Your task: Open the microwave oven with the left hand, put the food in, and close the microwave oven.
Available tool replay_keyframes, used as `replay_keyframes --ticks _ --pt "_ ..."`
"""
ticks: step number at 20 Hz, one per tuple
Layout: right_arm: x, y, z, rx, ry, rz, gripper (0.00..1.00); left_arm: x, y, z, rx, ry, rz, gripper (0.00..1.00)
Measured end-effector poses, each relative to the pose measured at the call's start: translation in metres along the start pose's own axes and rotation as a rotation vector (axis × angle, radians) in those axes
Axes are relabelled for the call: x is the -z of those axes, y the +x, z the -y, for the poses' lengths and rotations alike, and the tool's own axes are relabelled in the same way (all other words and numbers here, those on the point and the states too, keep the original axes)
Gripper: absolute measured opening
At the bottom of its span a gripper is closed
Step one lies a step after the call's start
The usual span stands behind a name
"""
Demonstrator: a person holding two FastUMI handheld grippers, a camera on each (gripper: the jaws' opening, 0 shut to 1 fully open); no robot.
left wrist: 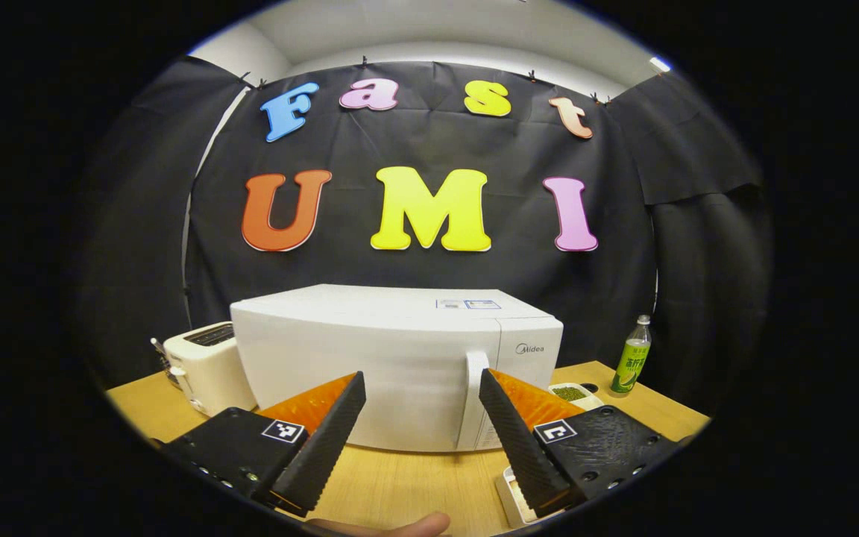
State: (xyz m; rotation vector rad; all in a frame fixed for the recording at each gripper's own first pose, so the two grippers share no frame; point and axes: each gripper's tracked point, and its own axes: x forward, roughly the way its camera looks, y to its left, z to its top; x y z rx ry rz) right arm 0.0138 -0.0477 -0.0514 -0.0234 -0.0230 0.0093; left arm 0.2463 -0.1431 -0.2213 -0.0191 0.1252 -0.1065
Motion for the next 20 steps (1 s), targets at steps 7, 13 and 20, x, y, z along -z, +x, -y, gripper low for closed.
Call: replay_keyframes --ticks 7,13,20 --pt "0.022 0.013 0.026 0.060 -0.028 -0.027 1.00 0.037 0.056 0.029 0.042 0.035 -0.062 0.95" --pt "0.041 0.011 0.046 0.106 -0.032 -0.082 1.00 0.039 0.066 0.034 0.021 0.096 -0.034 0.76" --pt "0.056 0.002 0.062 0.161 -0.018 -0.120 1.00 0.040 0.066 0.033 0.020 0.052 -0.022 0.17"
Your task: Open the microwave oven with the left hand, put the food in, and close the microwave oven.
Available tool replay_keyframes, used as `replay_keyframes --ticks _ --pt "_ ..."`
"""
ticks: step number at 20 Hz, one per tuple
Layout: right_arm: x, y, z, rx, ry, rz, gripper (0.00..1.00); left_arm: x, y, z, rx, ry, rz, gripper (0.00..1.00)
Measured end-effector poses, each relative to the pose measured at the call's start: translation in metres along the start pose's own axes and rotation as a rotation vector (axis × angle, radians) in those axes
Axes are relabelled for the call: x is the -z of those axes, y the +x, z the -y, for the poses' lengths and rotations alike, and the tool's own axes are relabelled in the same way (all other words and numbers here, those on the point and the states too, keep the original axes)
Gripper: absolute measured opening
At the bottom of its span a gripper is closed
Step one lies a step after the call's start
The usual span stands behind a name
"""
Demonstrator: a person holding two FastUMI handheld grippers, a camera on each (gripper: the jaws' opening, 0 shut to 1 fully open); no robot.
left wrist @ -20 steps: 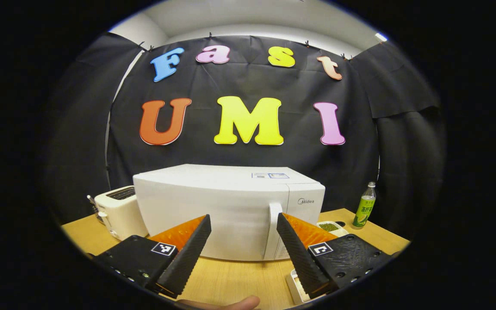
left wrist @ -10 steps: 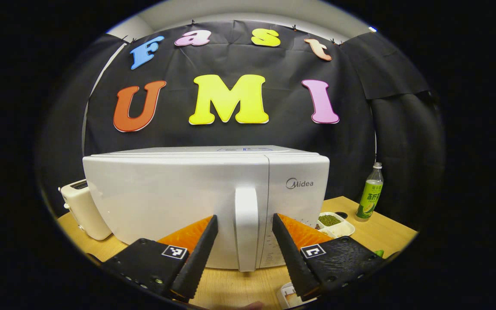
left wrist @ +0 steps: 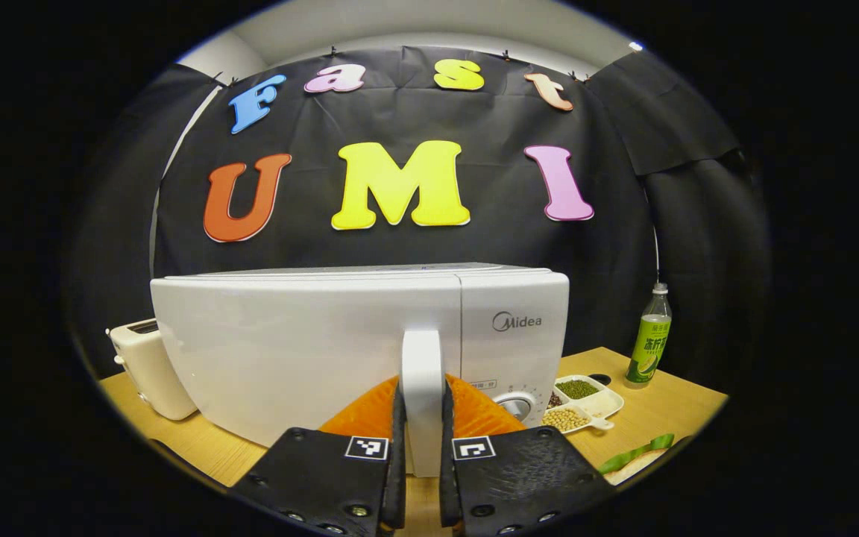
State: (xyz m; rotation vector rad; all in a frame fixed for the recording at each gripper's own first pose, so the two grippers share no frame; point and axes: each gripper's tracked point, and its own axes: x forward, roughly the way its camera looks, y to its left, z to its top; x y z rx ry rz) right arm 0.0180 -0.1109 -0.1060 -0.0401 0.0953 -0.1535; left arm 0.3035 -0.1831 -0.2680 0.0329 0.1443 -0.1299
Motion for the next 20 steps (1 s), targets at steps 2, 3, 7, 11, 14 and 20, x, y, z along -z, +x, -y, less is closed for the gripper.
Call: replay_keyframes --ticks 2,3,7,11,14,20 --pt "0.001 -0.006 0.006 0.014 0.012 -0.003 0.92 0.001 -0.002 0.000 0.012 -0.007 -0.018 0.10" --pt "0.002 -0.009 0.008 0.020 0.017 -0.005 1.00 0.002 -0.003 0.000 0.019 -0.004 -0.025 0.09" --pt "-0.004 -0.027 0.022 0.055 0.024 -0.002 1.00 0.002 -0.005 -0.001 0.020 0.016 -0.032 0.10" --pt "-0.004 -0.049 0.029 0.065 0.026 0.008 1.00 0.005 -0.014 -0.001 0.014 0.008 -0.058 0.10" --pt "-0.006 -0.059 0.029 0.050 0.045 0.007 0.92 0.002 -0.039 -0.004 0.032 0.027 -0.018 0.09" --pt "-0.007 -0.080 0.031 0.048 0.063 0.027 0.92 0.009 -0.099 -0.023 0.126 0.029 -0.038 0.09"
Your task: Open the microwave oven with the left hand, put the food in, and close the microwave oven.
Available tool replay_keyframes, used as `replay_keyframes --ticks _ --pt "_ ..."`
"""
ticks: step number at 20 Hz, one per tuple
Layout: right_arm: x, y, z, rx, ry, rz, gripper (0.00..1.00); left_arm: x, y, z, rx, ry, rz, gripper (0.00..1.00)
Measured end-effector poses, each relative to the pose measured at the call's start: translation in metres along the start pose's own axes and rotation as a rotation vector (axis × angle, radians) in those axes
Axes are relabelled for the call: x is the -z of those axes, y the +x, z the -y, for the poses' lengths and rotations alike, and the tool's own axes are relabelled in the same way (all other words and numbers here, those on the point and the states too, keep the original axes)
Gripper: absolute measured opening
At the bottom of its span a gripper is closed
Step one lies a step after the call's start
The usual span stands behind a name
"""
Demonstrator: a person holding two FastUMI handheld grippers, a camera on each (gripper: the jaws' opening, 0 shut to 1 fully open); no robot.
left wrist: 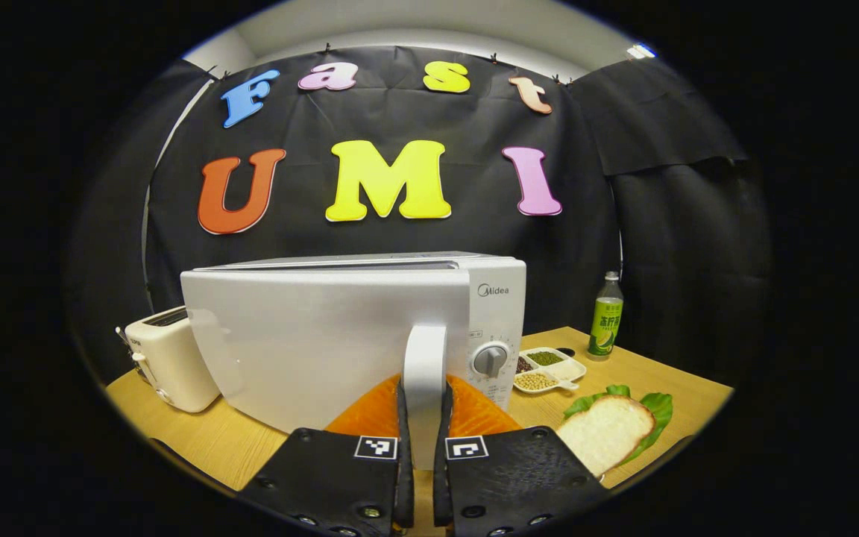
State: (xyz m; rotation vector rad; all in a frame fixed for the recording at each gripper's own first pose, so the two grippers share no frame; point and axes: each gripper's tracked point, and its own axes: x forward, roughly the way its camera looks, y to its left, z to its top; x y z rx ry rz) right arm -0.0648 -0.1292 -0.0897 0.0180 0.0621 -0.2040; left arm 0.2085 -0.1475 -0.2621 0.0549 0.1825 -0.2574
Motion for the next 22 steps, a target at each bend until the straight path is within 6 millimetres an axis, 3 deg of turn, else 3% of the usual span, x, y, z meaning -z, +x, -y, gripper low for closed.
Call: replay_keyframes --ticks 5,6,9,14,22 --pt "0.013 -0.012 -0.014 -0.034 0.086 -0.030 0.92 0.006 -0.045 -0.018 0.040 -0.006 -0.012 0.09" --pt "0.016 -0.014 -0.020 -0.045 0.095 -0.039 1.00 0.007 -0.054 -0.022 0.043 0.000 -0.010 0.10" --pt "0.021 -0.012 -0.038 -0.068 0.093 -0.054 0.99 0.010 -0.077 -0.038 0.050 0.013 0.000 0.09" --pt "0.017 0.011 -0.065 -0.074 0.057 -0.034 0.99 0.016 -0.113 -0.069 0.052 0.013 0.006 0.09" --pt "0.037 0.055 -0.141 -0.206 0.057 -0.073 1.00 0.029 -0.169 -0.145 -0.049 0.024 0.003 0.11"
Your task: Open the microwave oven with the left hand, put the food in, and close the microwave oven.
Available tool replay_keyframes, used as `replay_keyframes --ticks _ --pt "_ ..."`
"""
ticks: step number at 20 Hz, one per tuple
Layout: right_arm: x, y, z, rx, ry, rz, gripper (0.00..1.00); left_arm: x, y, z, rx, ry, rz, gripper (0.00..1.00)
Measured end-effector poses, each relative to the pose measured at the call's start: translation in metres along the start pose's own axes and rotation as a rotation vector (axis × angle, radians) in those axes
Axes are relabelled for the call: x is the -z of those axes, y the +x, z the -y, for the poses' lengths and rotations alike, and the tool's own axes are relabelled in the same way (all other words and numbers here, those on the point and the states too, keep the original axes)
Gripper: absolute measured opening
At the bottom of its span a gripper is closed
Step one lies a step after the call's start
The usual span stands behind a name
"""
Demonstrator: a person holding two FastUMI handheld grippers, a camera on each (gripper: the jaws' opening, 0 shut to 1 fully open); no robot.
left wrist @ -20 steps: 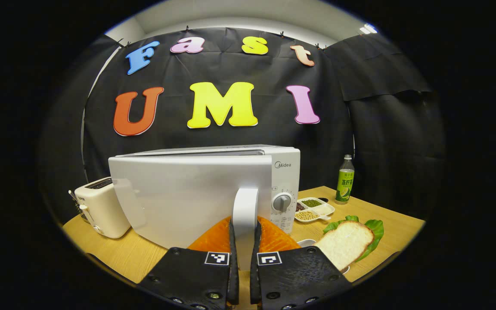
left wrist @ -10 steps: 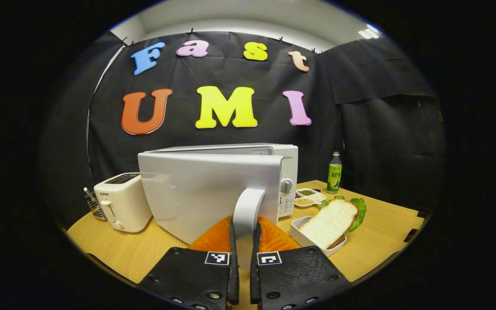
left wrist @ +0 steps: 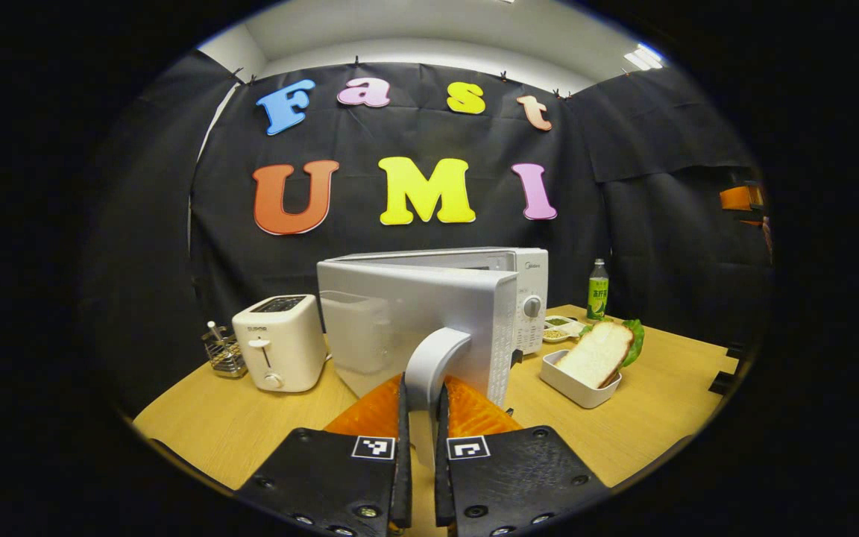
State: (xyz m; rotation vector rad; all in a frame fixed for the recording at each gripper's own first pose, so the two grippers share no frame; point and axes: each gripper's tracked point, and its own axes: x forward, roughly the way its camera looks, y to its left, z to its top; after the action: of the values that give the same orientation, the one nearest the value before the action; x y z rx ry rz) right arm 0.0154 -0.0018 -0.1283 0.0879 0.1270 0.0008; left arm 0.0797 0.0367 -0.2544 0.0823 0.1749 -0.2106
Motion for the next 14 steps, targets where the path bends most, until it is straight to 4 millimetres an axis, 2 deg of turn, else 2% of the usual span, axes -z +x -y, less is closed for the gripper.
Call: replay_keyframes --ticks 1,2,3,4,5,6,8,9,10,11,13,14 --pt "0.006 0.006 -0.008 -0.018 -0.001 -0.015 0.92 0.001 -0.008 -0.014 -0.028 0.008 0.004 0.13" --pt "0.010 0.011 -0.016 -0.038 -0.001 -0.026 1.00 0.002 -0.016 -0.030 -0.066 0.023 0.019 0.13" --pt "0.014 0.016 -0.024 -0.058 -0.001 -0.038 1.00 0.002 -0.023 -0.046 -0.094 0.040 0.029 0.19" --pt "0.017 0.019 -0.031 -0.078 0.001 -0.047 1.00 0.004 -0.029 -0.063 -0.130 0.050 0.032 0.17" --pt "0.020 0.022 -0.036 -0.092 0.008 -0.053 1.00 0.007 -0.032 -0.077 -0.156 0.045 0.030 0.34" --pt "0.022 0.025 -0.041 -0.106 0.014 -0.057 1.00 0.008 -0.041 -0.093 -0.189 0.035 0.021 0.29" --pt "0.027 0.026 -0.047 -0.127 0.017 -0.071 1.00 0.013 -0.061 -0.121 -0.267 -0.002 -0.002 0.53" --pt "0.028 0.026 -0.049 -0.136 0.016 -0.075 1.00 0.009 -0.073 -0.136 -0.308 -0.021 0.001 0.74" --pt "0.027 0.025 -0.050 -0.143 0.014 -0.077 1.00 0.002 -0.085 -0.146 -0.351 -0.035 0.011 0.87" --pt "0.028 0.026 -0.047 -0.144 0.007 -0.082 1.00 -0.002 -0.096 -0.153 -0.379 -0.051 0.010 0.88" --pt "0.025 0.027 -0.042 -0.138 -0.014 -0.084 1.00 -0.015 -0.113 -0.151 -0.418 -0.079 0.013 0.88" --pt "0.024 0.028 -0.040 -0.135 -0.025 -0.093 1.00 -0.021 -0.119 -0.145 -0.418 -0.089 0.017 1.00"
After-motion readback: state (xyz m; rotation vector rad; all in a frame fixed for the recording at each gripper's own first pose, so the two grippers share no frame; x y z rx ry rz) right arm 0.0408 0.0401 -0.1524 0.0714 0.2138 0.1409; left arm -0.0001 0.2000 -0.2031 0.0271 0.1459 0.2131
